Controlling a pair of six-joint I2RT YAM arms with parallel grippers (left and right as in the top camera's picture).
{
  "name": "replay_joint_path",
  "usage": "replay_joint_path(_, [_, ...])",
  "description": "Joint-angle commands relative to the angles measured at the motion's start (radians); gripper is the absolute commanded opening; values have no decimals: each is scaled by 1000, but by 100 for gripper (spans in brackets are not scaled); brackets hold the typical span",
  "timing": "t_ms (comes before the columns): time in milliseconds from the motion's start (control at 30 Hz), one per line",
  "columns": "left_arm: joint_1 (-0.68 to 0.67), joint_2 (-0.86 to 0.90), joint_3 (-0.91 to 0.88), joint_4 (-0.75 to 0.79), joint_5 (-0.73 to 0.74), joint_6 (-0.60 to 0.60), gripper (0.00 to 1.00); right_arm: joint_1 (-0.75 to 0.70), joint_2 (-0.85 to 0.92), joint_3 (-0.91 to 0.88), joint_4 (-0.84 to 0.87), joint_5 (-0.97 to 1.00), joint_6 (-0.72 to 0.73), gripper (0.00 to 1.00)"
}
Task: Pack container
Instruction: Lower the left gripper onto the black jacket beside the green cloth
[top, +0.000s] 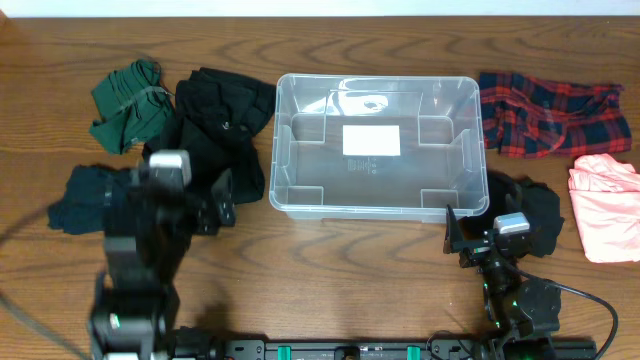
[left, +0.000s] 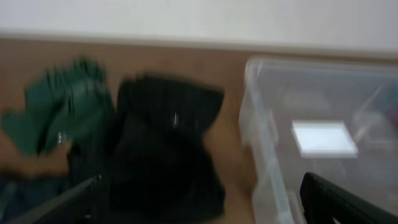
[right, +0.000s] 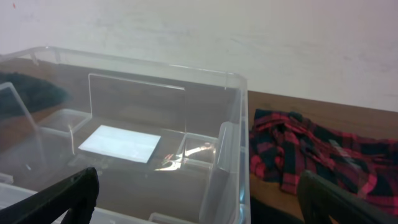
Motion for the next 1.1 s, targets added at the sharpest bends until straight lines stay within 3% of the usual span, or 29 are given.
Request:
replay_joint_path(0, [9,193,216,-134,1,94,98,-9,-5,-2,-3,-7,-12,99])
replay_joint_path(200, [137,566,653,-517,13,109,98,-9,-5,-2,-3,-7,-12,99])
replay_joint_path(367, [261,788,872,-586,129,109,98,-9,-5,-2,-3,-7,-12,99])
replay_joint_path(567, [327,894,882,-499,128,119,98,-9,-5,-2,-3,-7,-12,99])
replay_joint_path(800, [327,966,878,-513,128,338,98,-9,-5,-2,-3,-7,-12,99])
replay_joint_path(1067, [327,1064,877,-507,124,431,98,-9,-5,-2,-3,-7,-12,99])
